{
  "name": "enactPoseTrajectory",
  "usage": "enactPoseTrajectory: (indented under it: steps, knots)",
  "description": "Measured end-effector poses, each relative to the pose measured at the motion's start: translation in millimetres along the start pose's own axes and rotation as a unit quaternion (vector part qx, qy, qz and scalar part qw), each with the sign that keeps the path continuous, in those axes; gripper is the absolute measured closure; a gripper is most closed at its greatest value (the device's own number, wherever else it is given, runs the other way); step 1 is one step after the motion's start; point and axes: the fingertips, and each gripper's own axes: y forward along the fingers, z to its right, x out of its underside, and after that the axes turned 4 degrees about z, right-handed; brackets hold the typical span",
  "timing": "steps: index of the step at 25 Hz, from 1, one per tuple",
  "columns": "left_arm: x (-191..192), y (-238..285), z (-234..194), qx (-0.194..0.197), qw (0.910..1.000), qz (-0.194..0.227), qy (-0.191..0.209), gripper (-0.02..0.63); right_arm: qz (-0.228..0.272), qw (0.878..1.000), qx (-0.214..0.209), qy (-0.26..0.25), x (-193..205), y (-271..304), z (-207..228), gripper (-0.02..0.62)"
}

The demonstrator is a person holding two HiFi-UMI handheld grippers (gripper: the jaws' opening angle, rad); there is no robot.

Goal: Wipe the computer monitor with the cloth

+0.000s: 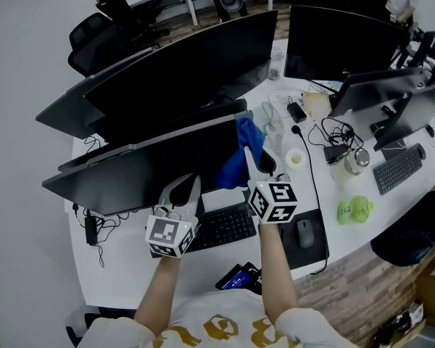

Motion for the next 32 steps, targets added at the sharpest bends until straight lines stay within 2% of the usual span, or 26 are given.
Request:
enactPoseTrajectory:
  steps: [6, 20, 32]
  knots:
    - [5.9, -4.7, 8.3, 0.015, 0.9992, 0.017, -0.033, 0.604, -0.019, 1.000, -0.010, -0.001, 23.1, -2.4, 5.5, 0.487]
    - [60.6, -1.0, 23.8, -0.003, 0.9983, -0.047, -0.035, 0.604, -0.081, 0.996, -0.021, 0.017, 96.9, -9.3, 26.2, 0.488]
    - [88.3, -6.5, 21.2, -0.032, 0.9955, -0.079, -0.041, 0.604, -0.109, 0.993, -0.013, 0.037, 131.3, -13.6, 36.8, 0.488]
